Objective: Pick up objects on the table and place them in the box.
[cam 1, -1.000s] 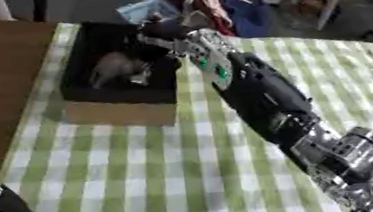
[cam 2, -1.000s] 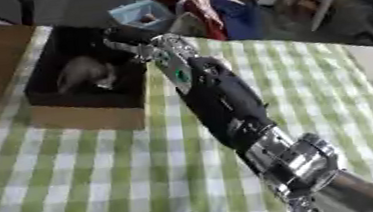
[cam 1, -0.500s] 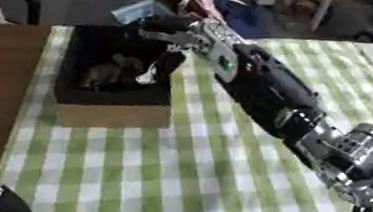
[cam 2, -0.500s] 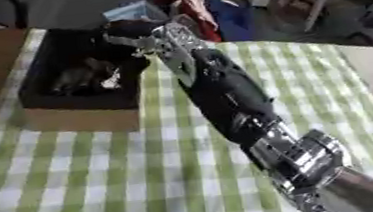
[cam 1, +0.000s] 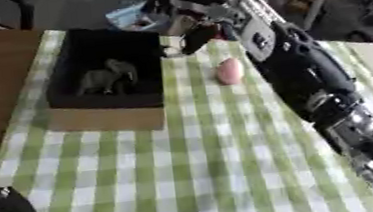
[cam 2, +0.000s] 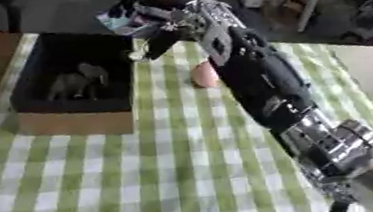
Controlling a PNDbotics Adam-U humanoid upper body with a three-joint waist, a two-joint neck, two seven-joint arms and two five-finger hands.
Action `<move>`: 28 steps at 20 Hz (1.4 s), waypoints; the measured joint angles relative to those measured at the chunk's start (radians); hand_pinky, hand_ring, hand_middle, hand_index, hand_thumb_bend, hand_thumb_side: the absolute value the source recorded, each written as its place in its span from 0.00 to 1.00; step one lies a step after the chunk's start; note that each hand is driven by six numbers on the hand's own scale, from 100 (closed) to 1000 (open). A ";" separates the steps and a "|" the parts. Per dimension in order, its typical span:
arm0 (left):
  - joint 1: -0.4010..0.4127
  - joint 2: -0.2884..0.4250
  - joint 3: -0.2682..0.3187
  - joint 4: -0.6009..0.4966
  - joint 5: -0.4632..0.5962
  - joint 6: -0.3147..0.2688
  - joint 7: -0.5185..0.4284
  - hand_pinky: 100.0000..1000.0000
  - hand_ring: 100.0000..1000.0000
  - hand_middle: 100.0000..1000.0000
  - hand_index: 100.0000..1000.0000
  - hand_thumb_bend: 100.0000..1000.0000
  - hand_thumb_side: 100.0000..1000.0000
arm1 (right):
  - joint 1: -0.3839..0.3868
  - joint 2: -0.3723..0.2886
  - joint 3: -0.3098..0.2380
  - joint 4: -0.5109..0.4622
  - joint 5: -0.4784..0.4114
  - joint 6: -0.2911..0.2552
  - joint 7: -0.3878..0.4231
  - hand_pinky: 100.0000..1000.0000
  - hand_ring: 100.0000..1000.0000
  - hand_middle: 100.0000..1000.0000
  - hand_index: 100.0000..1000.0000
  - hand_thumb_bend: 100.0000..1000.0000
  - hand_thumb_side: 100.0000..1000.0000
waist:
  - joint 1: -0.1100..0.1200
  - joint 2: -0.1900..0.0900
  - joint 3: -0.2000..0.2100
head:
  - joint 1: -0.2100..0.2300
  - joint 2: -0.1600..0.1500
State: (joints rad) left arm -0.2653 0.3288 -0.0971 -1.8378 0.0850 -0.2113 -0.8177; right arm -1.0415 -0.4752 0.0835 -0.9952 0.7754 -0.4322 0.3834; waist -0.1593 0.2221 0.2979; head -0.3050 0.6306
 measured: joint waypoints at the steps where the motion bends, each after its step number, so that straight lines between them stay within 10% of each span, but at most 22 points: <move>1: 0.000 0.001 0.002 0.000 -0.002 -0.001 0.001 0.61 0.50 0.53 0.65 0.00 0.23 | 0.009 -0.012 -0.006 0.001 -0.002 0.007 -0.005 0.78 0.81 0.79 0.91 0.31 0.42 | 0.002 0.001 -0.003 | 0.002 0.000; 28: -0.001 -0.001 0.003 -0.007 -0.015 -0.013 0.005 0.61 0.51 0.53 0.65 0.00 0.23 | 0.136 -0.070 -0.089 0.214 0.086 0.100 -0.099 0.76 0.78 0.74 0.84 0.22 0.53 | 0.020 0.037 -0.026 | 0.020 -0.022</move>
State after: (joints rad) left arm -0.2661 0.3278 -0.0944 -1.8446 0.0700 -0.2239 -0.8126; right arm -0.9058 -0.5455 -0.0057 -0.7813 0.8611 -0.3323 0.2845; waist -0.1392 0.2587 0.2720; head -0.2853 0.6089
